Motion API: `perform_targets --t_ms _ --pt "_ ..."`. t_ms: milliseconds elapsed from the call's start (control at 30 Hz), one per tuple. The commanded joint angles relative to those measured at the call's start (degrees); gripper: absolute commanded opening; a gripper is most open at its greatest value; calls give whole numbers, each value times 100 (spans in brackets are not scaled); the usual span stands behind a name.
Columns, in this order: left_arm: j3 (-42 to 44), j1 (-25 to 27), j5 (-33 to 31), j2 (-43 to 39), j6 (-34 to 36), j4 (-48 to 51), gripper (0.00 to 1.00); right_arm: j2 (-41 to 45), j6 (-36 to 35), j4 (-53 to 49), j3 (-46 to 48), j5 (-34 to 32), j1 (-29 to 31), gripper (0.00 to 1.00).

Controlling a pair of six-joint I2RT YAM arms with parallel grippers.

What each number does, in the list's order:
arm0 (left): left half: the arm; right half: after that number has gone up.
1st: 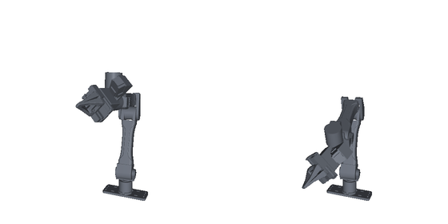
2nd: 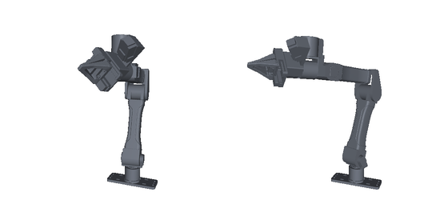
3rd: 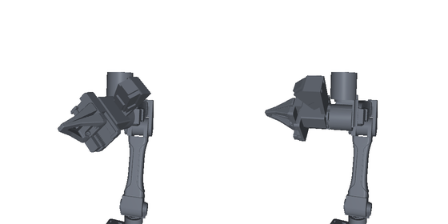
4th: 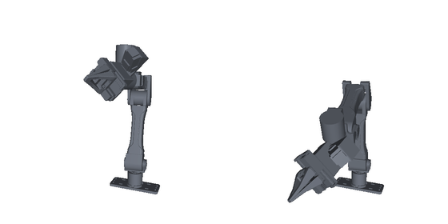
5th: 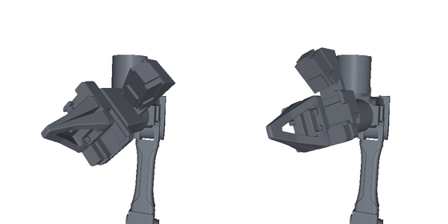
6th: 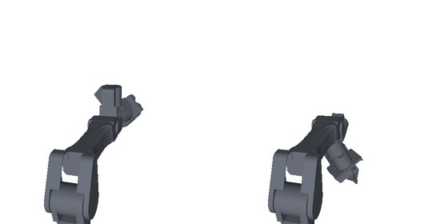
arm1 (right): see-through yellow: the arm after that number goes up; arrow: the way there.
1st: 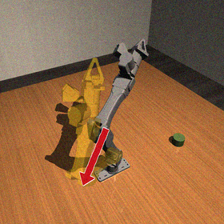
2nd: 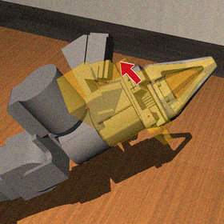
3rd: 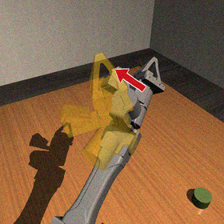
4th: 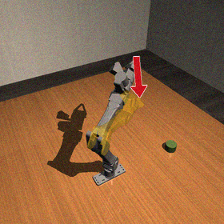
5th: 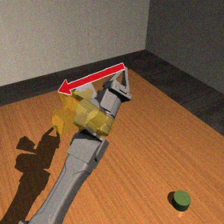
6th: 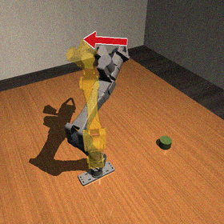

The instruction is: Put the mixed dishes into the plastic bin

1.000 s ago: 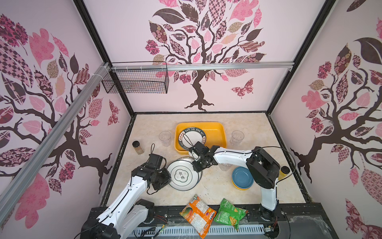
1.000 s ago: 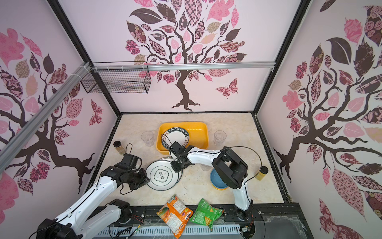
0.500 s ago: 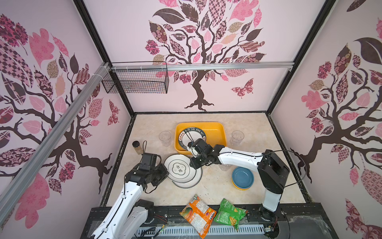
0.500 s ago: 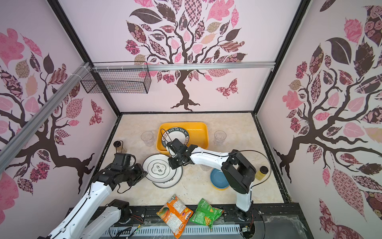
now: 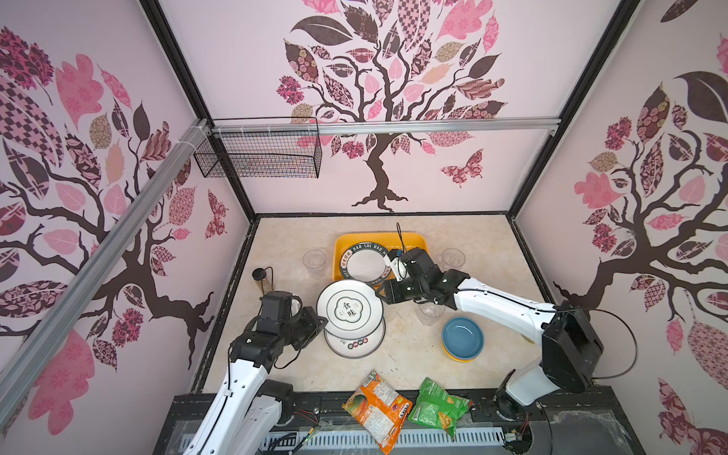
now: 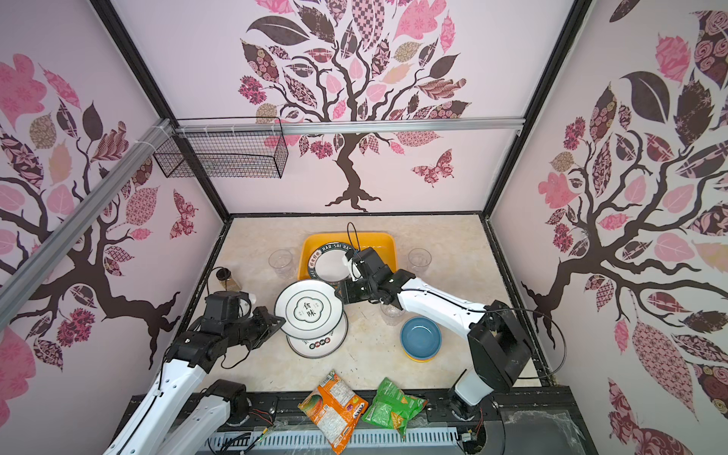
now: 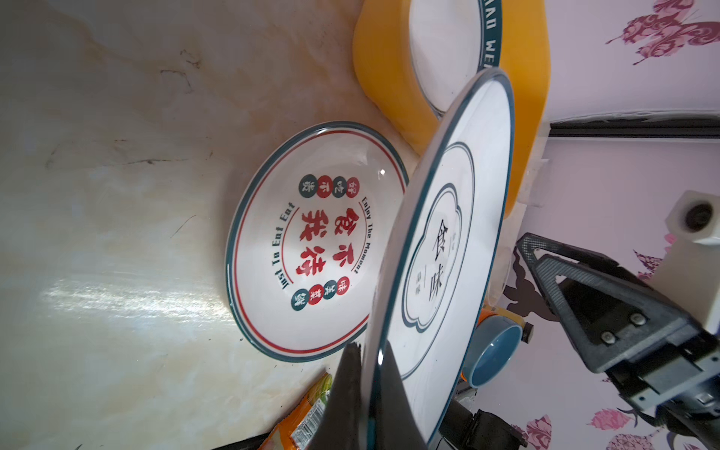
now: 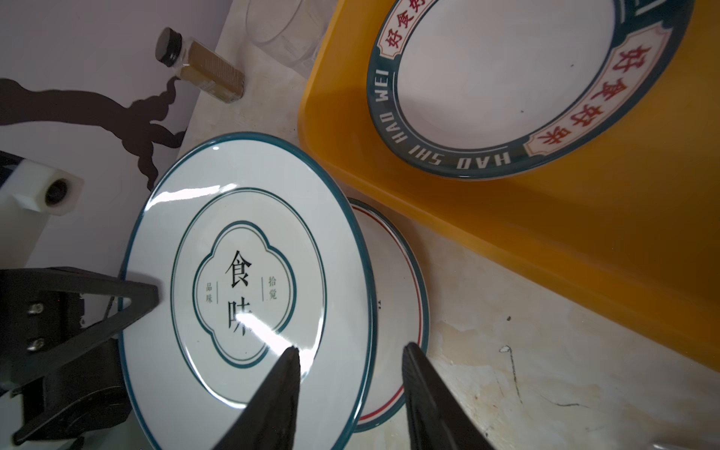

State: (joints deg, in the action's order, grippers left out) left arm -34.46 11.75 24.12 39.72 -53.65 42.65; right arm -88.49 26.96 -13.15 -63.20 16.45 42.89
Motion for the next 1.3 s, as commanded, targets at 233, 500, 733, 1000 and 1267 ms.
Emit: perform_targets --t_ms 233,500,733,1000,1267 --pt "-215 18 596 125 -382 -1458 0 500 721 726 466 731 -404 49" --pt "-261 217 518 280 -434 -1676 0 415 1076 1156 490 1144 -477 37" --pt "-305 295 450 378 -462 -1812 0 384 1256 1347 508 1271 -525 21" --pt "-313 294 322 386 -444 -1823 12 439 1479 1635 528 1365 -760 5" --pt "-330 276 14 217 -392 -1533 35 379 1488 1579 304 1135 -1095 1"
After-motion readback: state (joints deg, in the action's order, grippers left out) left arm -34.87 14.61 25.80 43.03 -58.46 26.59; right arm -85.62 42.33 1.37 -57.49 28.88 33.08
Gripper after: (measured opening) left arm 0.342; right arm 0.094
